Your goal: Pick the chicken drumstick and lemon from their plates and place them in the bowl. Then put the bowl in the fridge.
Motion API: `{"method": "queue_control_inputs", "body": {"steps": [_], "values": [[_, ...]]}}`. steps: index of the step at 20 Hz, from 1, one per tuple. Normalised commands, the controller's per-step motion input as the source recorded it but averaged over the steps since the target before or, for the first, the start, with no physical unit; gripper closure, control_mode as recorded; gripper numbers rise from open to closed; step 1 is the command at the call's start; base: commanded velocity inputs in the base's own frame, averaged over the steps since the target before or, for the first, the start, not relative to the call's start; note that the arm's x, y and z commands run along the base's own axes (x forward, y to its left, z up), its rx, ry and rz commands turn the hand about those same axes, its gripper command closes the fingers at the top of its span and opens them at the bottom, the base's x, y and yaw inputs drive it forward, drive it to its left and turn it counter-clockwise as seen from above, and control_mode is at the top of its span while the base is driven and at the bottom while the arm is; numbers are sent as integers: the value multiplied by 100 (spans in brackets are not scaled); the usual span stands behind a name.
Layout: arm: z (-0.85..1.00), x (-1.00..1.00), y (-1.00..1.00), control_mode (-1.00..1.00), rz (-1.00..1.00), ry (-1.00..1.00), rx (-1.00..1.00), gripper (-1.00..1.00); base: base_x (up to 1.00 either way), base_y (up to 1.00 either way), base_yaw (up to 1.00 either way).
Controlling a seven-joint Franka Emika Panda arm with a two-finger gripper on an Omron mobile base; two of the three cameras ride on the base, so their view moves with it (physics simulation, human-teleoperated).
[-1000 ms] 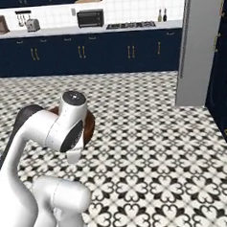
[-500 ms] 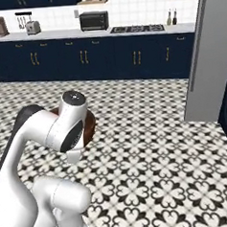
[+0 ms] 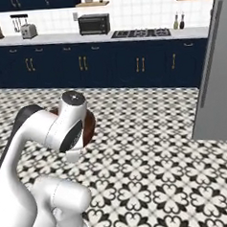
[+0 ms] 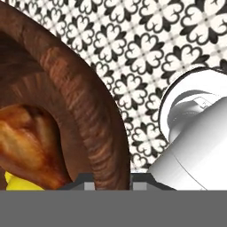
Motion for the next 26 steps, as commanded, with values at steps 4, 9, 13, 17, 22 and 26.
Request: {"method": "queue_control_inputs", "body": {"steps": [4,9,13,17,22,26], "values": [[0,0,0,100,0,0,0,100,100,30,0],[0,0,0,100,0,0,0,100,100,45,-9],[0,0,0,100,0,0,0,100,100,76,-34],[0,0,0,100,0,0,0,100,100,88,-48],[0,0,0,100,0,0,0,100,98,67,-62],[0,0,0,100,0,0,0,100,41,62,-72]]}}
